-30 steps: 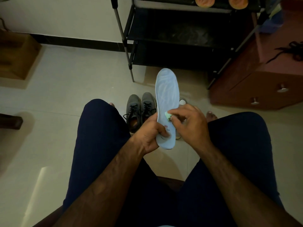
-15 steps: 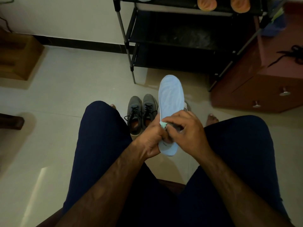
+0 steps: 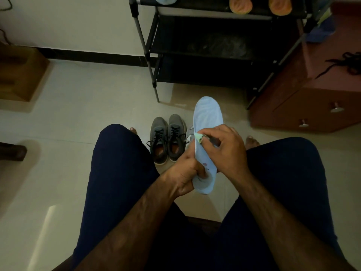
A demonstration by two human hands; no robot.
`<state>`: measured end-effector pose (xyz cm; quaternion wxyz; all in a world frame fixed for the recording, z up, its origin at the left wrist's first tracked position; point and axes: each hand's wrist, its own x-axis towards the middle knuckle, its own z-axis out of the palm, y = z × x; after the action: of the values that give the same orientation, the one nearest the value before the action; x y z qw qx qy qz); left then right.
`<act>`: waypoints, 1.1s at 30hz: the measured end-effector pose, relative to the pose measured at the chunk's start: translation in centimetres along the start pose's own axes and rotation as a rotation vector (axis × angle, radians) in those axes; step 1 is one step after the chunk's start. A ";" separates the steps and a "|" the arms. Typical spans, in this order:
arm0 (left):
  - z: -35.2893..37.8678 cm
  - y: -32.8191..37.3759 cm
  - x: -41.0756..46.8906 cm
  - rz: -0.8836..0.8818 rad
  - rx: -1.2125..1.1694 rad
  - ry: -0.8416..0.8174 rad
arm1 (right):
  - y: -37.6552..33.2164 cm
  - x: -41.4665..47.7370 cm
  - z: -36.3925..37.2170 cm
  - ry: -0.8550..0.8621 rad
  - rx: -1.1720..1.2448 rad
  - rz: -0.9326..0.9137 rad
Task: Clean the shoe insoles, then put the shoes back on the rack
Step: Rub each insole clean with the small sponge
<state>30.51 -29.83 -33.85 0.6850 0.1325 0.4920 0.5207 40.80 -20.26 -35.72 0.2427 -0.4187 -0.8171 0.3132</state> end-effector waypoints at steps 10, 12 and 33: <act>0.1 0.3 0.0 -0.024 -0.023 0.008 | 0.3 0.1 -0.1 0.019 0.008 0.018; -0.1 0.2 -0.1 0.001 -0.037 0.013 | 0.1 -1.0 0.2 -0.009 0.034 -0.009; -0.3 0.1 -0.1 0.007 -0.017 0.027 | -0.8 -1.9 0.0 -0.056 0.025 -0.050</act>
<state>30.23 -29.95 -33.85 0.6776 0.1213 0.4965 0.5288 41.40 -22.25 -35.40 0.2327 -0.3861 -0.8299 0.3286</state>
